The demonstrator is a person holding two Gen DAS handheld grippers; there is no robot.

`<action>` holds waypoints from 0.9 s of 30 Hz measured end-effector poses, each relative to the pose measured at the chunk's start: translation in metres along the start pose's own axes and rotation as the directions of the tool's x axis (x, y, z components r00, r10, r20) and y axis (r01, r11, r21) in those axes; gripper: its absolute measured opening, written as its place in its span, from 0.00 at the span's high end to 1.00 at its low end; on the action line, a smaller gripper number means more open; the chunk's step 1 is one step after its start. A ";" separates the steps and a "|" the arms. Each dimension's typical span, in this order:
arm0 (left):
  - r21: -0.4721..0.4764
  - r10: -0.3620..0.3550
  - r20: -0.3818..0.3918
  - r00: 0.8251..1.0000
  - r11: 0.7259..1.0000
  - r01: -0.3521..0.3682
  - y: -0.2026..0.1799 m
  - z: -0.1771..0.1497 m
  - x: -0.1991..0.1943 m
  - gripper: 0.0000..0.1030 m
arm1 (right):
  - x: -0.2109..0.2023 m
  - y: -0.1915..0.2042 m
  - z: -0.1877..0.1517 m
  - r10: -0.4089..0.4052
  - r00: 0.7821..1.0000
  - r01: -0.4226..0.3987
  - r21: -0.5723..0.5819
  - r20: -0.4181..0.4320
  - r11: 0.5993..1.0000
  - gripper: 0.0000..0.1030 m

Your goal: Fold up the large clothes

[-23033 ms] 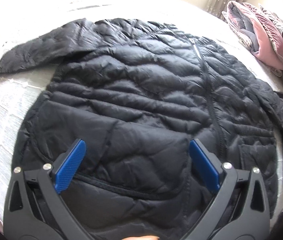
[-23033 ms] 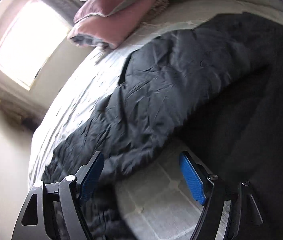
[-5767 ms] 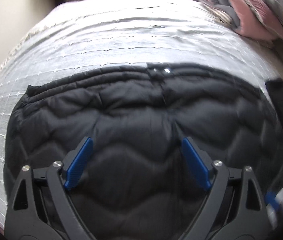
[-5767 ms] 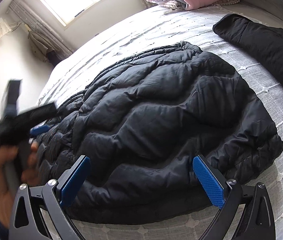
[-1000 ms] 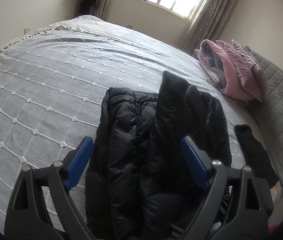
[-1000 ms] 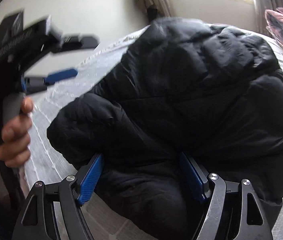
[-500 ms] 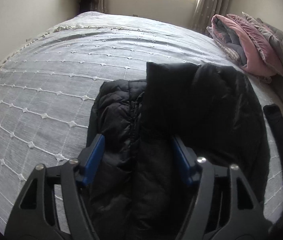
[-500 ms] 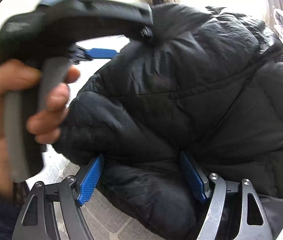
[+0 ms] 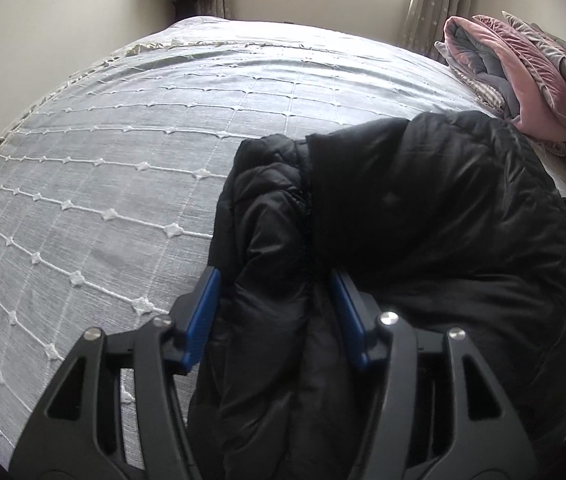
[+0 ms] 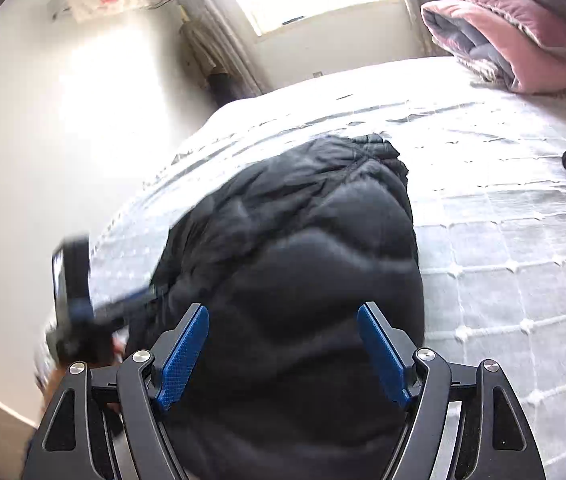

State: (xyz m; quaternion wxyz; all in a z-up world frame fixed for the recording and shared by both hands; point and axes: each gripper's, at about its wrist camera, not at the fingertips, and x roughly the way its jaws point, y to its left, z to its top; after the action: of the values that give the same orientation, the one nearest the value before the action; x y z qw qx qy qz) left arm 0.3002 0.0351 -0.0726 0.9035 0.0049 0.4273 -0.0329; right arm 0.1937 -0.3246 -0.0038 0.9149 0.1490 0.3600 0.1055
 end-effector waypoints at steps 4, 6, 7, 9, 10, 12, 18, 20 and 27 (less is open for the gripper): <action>-0.024 -0.018 -0.010 1.000 1.000 0.017 0.006 -0.002 0.005 0.42 | 0.038 0.014 0.038 -0.017 0.997 0.014 -0.047 -0.076 0.999 0.26; -0.039 -0.032 -0.017 0.999 0.999 0.031 0.009 -0.002 0.008 0.42 | 0.061 0.023 0.051 -0.027 0.992 0.022 -0.046 -0.126 0.999 0.29; -0.046 -0.038 -0.021 0.999 0.998 0.037 0.011 -0.002 0.009 0.41 | 0.073 0.024 0.060 -0.040 0.989 0.033 -0.046 -0.146 0.998 0.29; -0.050 -0.041 -0.020 0.999 0.998 0.040 0.012 -0.002 0.011 0.41 | 0.097 0.023 0.071 -0.068 0.981 0.060 -0.048 -0.182 0.997 0.29; -0.047 -0.033 -0.019 0.999 0.998 0.032 0.011 -0.003 0.012 0.41 | 0.114 0.024 0.072 -0.083 0.974 0.073 -0.057 -0.209 0.996 0.29; -0.043 -0.014 -0.017 1.000 0.999 0.013 0.011 -0.002 0.013 0.41 | 0.142 0.026 0.066 -0.130 0.958 0.107 -0.101 -0.256 0.989 0.29; -0.072 -0.011 -0.021 1.000 0.997 0.010 0.016 0.001 0.016 0.41 | 0.179 0.024 0.040 -0.191 0.945 0.164 -0.122 -0.265 0.979 0.28; -0.055 -0.001 -0.019 1.000 0.999 -0.001 0.013 0.000 0.016 0.41 | 0.182 0.032 0.035 -0.226 0.940 0.192 -0.152 -0.256 0.970 0.28; -0.037 -0.014 -0.075 0.997 0.999 0.012 0.019 0.004 0.011 0.41 | 0.157 0.032 0.037 -0.213 0.949 0.184 -0.142 -0.232 0.973 0.28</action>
State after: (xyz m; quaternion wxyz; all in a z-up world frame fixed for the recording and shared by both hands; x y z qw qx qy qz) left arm 0.3110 0.0531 -0.0787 0.8864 -0.0132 0.4617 -0.0308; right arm 0.3291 -0.2549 -0.0650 0.8763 0.0430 0.4770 0.0516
